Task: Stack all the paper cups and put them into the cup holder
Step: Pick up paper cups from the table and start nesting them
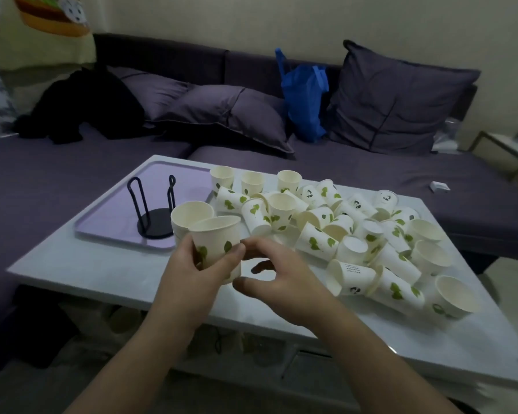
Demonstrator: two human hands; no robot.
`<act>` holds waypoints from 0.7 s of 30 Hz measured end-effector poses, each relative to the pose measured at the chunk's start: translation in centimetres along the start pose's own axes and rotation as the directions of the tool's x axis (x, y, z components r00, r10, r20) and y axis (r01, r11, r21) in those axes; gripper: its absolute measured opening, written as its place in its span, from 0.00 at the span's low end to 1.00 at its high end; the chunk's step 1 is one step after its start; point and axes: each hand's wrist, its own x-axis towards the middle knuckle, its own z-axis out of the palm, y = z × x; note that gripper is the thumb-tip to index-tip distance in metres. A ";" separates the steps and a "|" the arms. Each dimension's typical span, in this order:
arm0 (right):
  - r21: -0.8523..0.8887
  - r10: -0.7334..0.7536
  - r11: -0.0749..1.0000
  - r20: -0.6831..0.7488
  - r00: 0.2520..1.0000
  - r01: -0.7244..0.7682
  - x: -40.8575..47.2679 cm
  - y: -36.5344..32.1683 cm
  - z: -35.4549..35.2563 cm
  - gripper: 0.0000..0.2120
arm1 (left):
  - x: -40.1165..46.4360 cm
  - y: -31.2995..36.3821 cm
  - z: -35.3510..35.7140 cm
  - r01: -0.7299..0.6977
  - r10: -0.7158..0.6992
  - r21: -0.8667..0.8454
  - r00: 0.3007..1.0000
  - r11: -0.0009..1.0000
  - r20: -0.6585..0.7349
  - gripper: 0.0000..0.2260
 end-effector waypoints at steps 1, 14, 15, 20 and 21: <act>-0.153 0.004 0.988 -0.010 1.000 -0.006 -0.4 0.3 -0.6 0.23 | -0.1 0.0 0.1 0.019 -0.019 0.023 1.000 1.000 -0.010 0.30; -0.825 0.374 0.422 -0.220 0.901 -0.377 -2.5 6.7 -7.7 0.29 | -1.1 -0.8 2.0 0.118 -0.123 0.042 0.979 0.992 0.163 0.31; -0.834 0.366 0.420 -0.205 0.908 -0.357 -2.4 6.7 -7.6 0.28 | -1.1 -0.7 1.9 0.107 -0.112 0.032 0.978 0.994 0.178 0.32; -0.805 0.218 0.534 -0.167 0.962 -0.261 -1.8 6.0 -7.6 0.34 | -0.9 0.4 0.9 0.049 -0.039 -0.046 0.977 0.998 0.207 0.37; -0.756 0.186 0.606 -0.167 0.968 -0.247 -1.7 5.6 -7.5 0.36 | -0.8 0.8 0.5 0.029 -0.016 -0.061 0.979 0.998 0.201 0.37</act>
